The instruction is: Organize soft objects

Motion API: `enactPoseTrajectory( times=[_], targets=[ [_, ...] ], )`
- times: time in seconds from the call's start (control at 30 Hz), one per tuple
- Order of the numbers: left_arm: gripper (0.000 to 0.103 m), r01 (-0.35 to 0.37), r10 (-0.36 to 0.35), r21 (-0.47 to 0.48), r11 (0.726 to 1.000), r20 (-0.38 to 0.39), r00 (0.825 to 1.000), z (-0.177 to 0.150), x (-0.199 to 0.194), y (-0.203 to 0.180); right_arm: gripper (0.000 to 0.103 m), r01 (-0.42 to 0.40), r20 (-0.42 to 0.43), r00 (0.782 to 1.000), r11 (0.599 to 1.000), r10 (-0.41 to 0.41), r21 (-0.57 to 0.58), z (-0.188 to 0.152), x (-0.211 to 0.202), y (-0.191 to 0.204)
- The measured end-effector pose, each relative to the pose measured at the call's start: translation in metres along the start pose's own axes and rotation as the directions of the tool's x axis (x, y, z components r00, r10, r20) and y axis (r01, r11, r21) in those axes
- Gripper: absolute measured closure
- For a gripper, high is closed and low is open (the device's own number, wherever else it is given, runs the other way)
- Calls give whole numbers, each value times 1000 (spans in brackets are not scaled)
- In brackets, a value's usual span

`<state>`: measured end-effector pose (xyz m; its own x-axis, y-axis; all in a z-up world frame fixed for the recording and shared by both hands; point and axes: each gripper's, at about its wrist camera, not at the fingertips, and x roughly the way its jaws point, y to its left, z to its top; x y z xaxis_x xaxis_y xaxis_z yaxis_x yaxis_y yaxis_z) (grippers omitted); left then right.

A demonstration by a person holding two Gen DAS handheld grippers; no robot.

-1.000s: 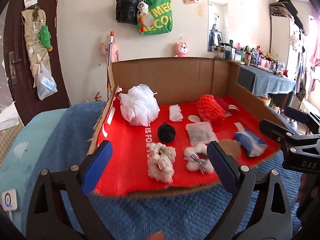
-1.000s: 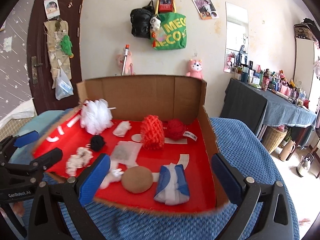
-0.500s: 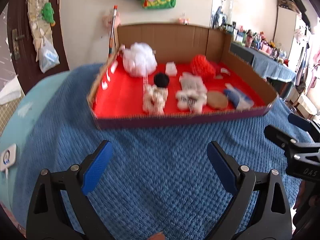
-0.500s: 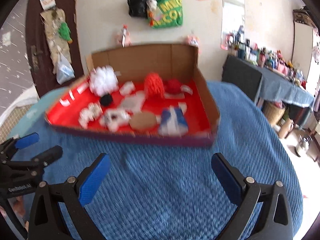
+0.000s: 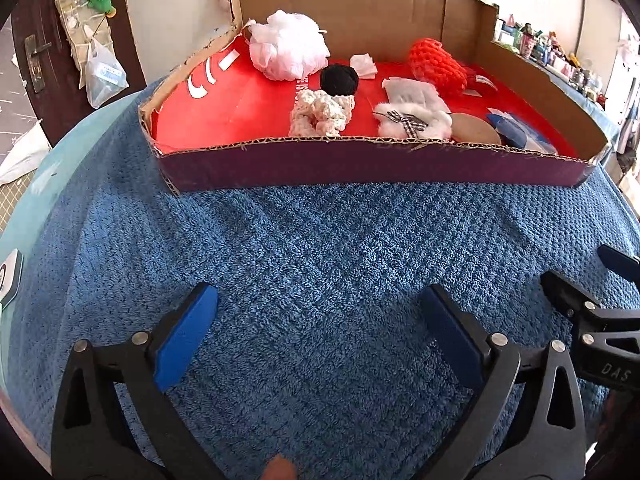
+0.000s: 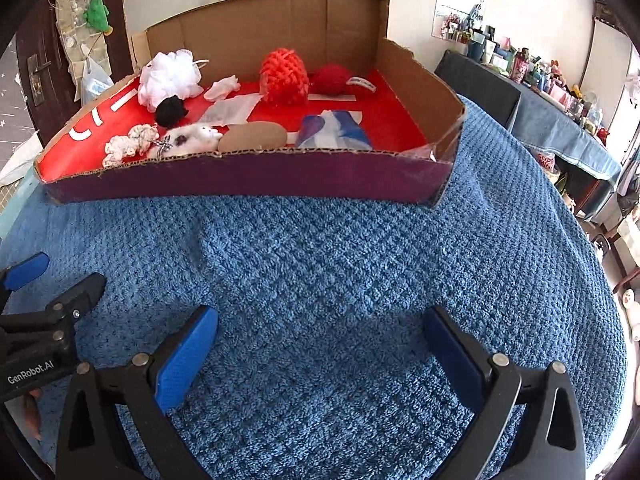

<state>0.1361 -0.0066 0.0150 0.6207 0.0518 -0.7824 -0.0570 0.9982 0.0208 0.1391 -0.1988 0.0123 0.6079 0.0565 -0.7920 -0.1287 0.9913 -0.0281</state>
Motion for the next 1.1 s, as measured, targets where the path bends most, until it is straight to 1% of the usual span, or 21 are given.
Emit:
enactPoseTrajectory(
  times=[0.17,0.47,1.1],
  targets=[
    [0,-4,4,0,1000,2,1000,-1,0,-1,0,-15,-3,1000,1000,15,23,0,0,-4],
    [0,13,-13,5,1000,1,1000,0,0,1,0,-12,-7,1000,1000,12,26,5,4,-2],
    [0,19,-19,4,1000,1,1000,-1,0,1,0,-11,-6,1000,1000,11,25,4,3,-2]
  ],
)
